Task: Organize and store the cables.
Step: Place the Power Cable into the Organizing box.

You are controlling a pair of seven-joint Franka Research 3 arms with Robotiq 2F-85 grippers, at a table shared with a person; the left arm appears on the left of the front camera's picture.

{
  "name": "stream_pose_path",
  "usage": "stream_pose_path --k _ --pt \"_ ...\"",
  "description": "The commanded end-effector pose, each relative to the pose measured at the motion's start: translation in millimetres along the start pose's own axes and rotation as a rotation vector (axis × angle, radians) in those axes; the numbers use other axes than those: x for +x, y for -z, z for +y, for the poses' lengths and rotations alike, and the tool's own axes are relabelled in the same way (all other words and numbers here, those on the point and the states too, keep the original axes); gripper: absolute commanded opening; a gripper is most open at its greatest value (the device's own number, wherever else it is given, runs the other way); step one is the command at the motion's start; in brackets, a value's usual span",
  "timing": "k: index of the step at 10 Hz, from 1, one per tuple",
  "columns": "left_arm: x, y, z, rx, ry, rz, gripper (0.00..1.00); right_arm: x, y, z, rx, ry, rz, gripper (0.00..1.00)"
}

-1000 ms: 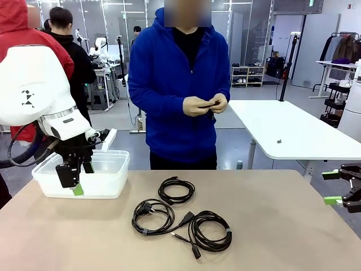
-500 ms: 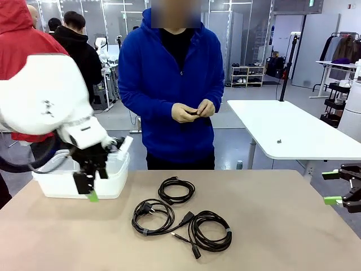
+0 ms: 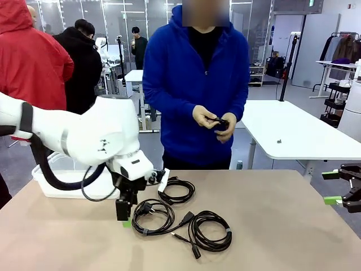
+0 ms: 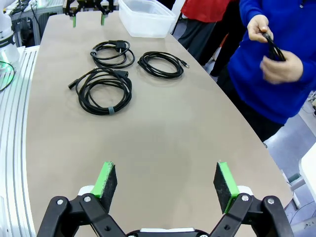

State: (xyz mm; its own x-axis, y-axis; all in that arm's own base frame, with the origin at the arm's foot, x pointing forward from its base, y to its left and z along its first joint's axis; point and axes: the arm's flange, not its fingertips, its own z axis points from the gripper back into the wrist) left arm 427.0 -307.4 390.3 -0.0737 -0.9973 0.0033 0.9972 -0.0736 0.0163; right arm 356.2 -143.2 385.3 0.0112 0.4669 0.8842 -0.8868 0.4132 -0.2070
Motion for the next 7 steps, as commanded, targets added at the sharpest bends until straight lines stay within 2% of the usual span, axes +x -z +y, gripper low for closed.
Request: stream_pose_path --k 1,4,7 --pt "20 10 12 0.011 -0.042 0.052 1.0 1 -1 1 0.003 0.005 0.015 1.0" --pt "33 40 15 0.003 -0.072 0.076 1.0 1 -1 1 0.003 0.005 0.015 1.0" --pt "41 57 20 -0.009 -0.042 0.102 1.0 1 -1 1 0.003 0.005 0.015 1.0"
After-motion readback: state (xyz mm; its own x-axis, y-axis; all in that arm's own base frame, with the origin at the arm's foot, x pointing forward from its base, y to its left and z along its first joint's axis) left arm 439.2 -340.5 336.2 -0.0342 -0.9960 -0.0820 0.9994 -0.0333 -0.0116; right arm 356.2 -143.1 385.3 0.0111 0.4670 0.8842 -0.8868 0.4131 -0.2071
